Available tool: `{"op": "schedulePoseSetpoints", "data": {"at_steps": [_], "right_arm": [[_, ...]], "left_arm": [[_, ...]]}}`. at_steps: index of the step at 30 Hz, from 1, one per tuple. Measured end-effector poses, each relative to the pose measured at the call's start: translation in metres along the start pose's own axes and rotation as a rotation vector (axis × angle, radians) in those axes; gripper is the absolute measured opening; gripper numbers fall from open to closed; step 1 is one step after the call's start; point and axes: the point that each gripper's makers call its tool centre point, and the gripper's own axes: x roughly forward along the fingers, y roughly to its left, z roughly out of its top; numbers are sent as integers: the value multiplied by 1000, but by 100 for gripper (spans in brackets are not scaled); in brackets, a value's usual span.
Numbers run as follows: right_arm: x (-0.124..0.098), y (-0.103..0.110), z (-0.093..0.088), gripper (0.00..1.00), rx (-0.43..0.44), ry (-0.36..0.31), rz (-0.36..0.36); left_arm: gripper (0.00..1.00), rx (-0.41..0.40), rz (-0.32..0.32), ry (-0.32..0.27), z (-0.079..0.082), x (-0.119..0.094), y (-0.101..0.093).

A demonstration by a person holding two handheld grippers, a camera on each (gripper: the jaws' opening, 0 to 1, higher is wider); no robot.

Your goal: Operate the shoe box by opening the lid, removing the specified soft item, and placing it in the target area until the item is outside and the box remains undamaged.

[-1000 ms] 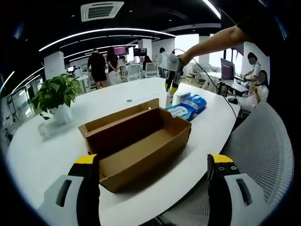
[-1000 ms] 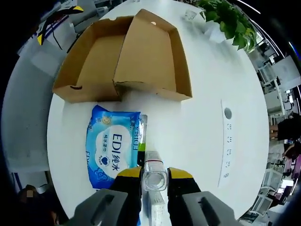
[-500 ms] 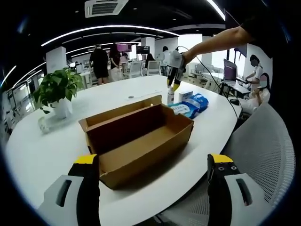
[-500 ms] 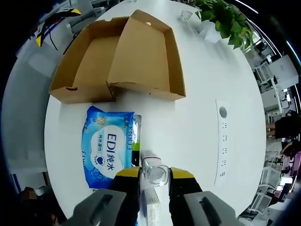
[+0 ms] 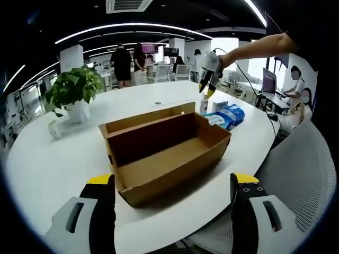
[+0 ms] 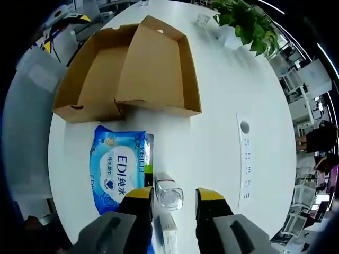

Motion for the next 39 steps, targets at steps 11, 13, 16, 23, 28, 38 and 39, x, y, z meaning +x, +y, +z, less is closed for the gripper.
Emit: {"op": "schedulePoseSetpoints", "data": {"at_steps": [11, 13, 16, 23, 28, 38, 39], "right_arm": [[-8, -4, 13, 34, 104, -68, -4], [-10, -5, 17, 35, 130, -86, -6], [-12, -5, 22, 35, 162, -108, -6], [-10, -11, 33, 35, 283, -156, -6], [-9, -8, 45, 34, 379, -206, -7], [0, -11, 64, 30, 534, -266, -22], [1, -12, 68, 30, 566, -278, -26]], "left_arm": [[86, -65, 38, 37, -8, 9, 20], [85, -77, 48, 43, -8, 10, 22], [81, -87, 61, 54, -11, 12, 27], [66, -185, 119, 58, -15, 17, 43], [50, -280, 192, 38, -14, 14, 59], [39, -339, 230, 75, -21, 16, 69], [36, -346, 231, 75, -21, 17, 70]]}}
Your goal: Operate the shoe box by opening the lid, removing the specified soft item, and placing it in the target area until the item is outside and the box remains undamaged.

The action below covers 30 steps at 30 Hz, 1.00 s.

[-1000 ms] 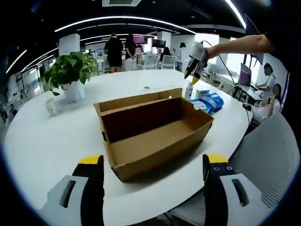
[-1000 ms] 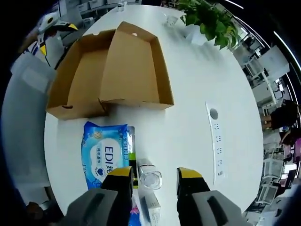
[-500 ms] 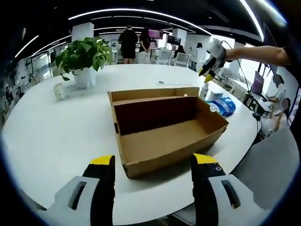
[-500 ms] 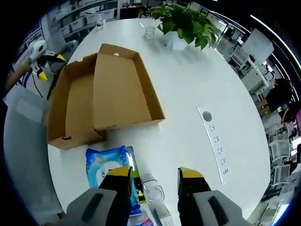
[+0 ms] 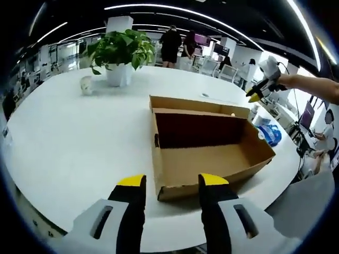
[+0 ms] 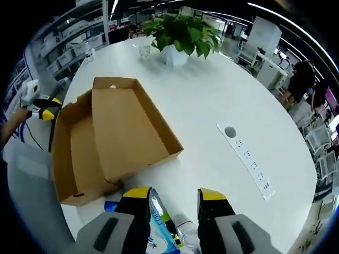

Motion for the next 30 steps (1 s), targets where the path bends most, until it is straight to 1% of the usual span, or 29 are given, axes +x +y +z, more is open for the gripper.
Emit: {"op": "schedulePoseSetpoints", "data": {"at_steps": [2, 6, 9, 11, 14, 15, 16, 18, 23, 25, 30], "right_arm": [[2, 1, 5, 29, 63, -28, -7], [6, 3, 12, 27, 182, -74, -9], [9, 0, 21, 25, 248, -122, -31], [12, 2, 21, 25, 277, -121, -32], [18, 2, 22, 23, 315, -124, -33], [19, 4, 22, 22, 325, -130, -30], [22, 5, 22, 21, 340, -135, -26], [25, 10, 22, 21, 387, -141, -20], [38, 13, 20, 20, 432, -133, -14], [43, 14, 22, 20, 463, -137, -3], [54, 14, 18, 20, 460, -116, -17]], "left_arm": [[32, -7, 6, 4, 1, 2, 2], [20, -16, 21, 17, -1, 5, 5], [19, -39, 35, 26, -3, 8, 8], [18, -53, 39, 39, -6, 10, 9], [11, -56, 49, 49, -9, 11, 10], [8, -55, 49, 46, -9, 11, 10], [8, -55, 55, 42, -9, 12, 11], [4, -44, 66, 37, -10, 12, 13], [4, -63, 63, 24, -10, 13, 14], [3, -64, 67, 16, -9, 14, 14], [3, -58, 78, 10, -8, 15, 14]]}}
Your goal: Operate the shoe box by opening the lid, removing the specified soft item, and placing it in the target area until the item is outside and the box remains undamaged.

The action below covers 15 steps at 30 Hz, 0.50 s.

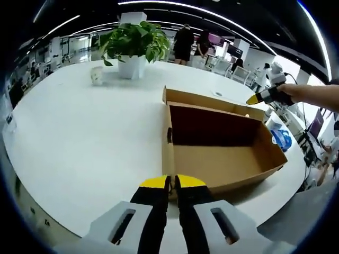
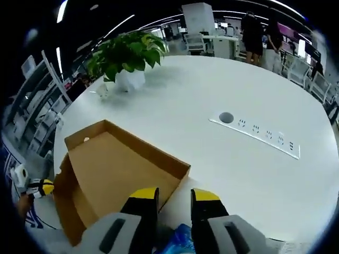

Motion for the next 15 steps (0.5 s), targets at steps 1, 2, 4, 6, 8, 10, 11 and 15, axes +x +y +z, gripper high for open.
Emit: {"op": "schedulePoseSetpoints", "data": {"at_steps": [1, 2, 4, 6, 8, 10, 11, 15], "right_arm": [[2, 0, 0, 20, 11, -6, 5], [4, 0, 0, 20, 25, -5, 2], [8, 0, -2, 19, 37, -3, 0], [11, 1, -4, 16, 41, 7, -1], [14, 5, -7, 13, 51, 18, 14], [17, 5, -7, 11, 65, 24, 16], [19, 3, -7, 11, 81, 28, 16], [21, 1, -8, 3, 113, 32, 1]], "left_arm": [[3, 4, 3, 1, 0, 0, 0], [2, 5, 4, 2, 0, 1, 0], [2, 0, 4, 4, 0, 1, 1], [2, -10, 3, 4, 0, 1, 1], [2, -9, 4, 5, 0, 1, 1], [2, -6, 6, 5, 0, 2, 1], [2, -11, 6, 4, 0, 2, 2], [2, -20, 4, 1, 0, 2, 2]]}}
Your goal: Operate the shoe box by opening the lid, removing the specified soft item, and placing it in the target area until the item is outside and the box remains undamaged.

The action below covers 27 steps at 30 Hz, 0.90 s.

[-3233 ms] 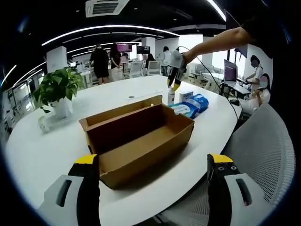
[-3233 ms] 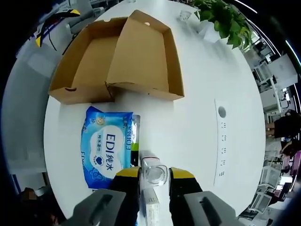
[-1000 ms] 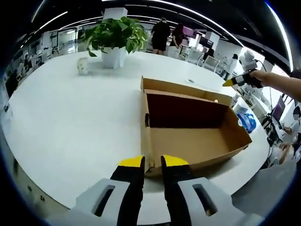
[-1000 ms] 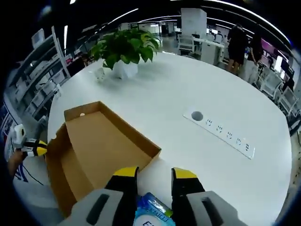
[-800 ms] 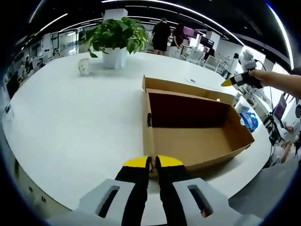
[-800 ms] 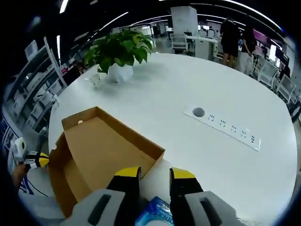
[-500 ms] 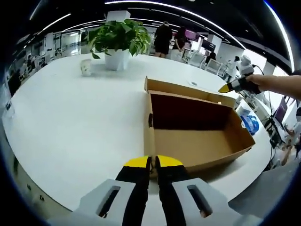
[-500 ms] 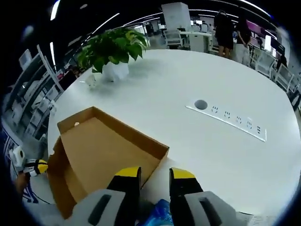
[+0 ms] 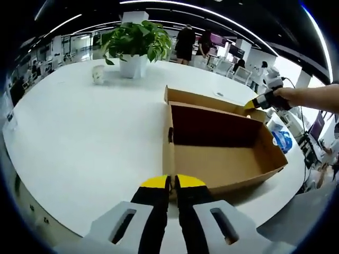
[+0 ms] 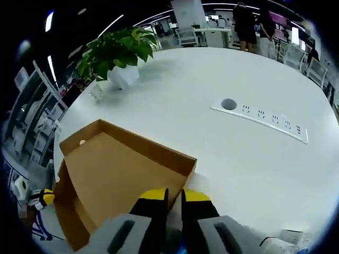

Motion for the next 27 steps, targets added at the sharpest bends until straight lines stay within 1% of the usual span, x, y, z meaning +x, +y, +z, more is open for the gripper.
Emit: {"op": "schedulePoseSetpoints", "data": {"at_steps": [4, 9, 13, 20, 27], "right_arm": [[-2, -1, 1, 1, 3, -8, -6], [-9, 1, 2, 0, 16, -42, -4], [-12, 1, 5, 0, -5, -61, -13], [-19, 5, 11, 0, 21, -95, -19], [-28, 10, 12, 0, 41, -124, -12]], "left_arm": [[2, -8, -1, 4, 0, 1, 0], [2, -17, -9, 8, 0, 1, -1], [2, -21, -11, 7, -1, 2, -1], [2, -21, -13, 4, -1, 1, -1], [1, -17, -13, 10, -1, 0, -1]]}}
